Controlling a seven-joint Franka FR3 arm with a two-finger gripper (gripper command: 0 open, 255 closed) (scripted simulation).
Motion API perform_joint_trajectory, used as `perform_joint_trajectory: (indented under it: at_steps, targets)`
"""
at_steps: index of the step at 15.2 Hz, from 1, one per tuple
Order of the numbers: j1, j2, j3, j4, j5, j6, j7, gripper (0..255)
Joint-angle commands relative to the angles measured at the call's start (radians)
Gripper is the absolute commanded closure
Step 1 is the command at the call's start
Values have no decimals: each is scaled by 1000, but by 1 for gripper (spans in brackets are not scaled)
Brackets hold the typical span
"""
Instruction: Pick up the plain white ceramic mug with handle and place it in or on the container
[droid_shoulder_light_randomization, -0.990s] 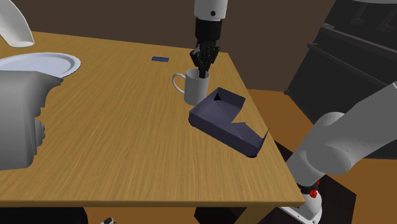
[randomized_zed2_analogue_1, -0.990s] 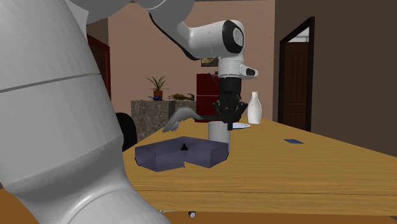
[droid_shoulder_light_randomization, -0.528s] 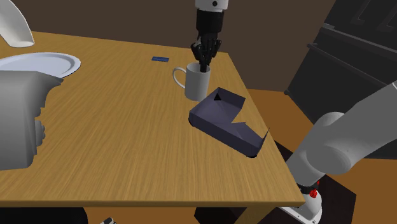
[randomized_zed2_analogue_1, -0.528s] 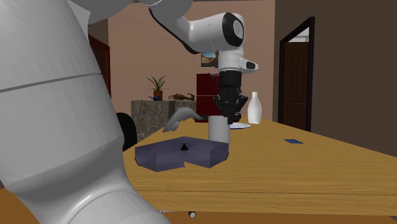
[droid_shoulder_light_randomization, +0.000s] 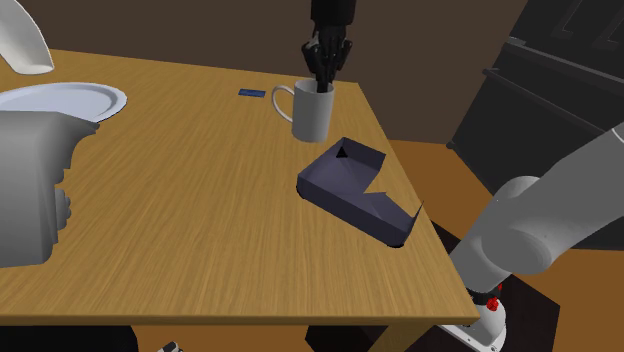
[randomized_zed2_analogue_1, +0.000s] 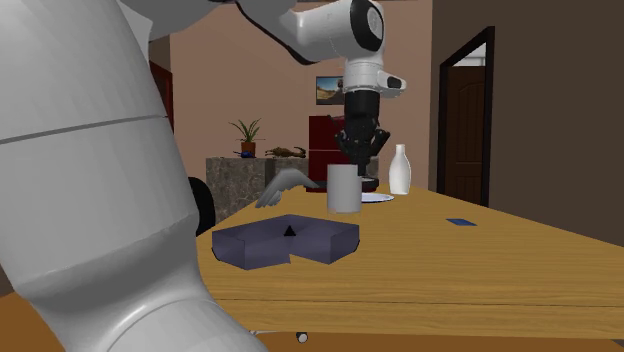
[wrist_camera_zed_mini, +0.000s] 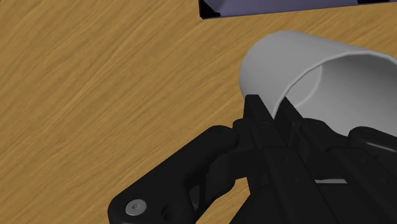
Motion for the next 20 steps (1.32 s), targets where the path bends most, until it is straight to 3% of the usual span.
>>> perform_joint_trajectory:
  at_steps: [1,10,20]
  targets:
    - [-1,9,0,38,-2,-29,2,255]
    - [-3,61,3,217,-12,-157,14,255]
    - [32,-226,2,84,64,-302,58,255]
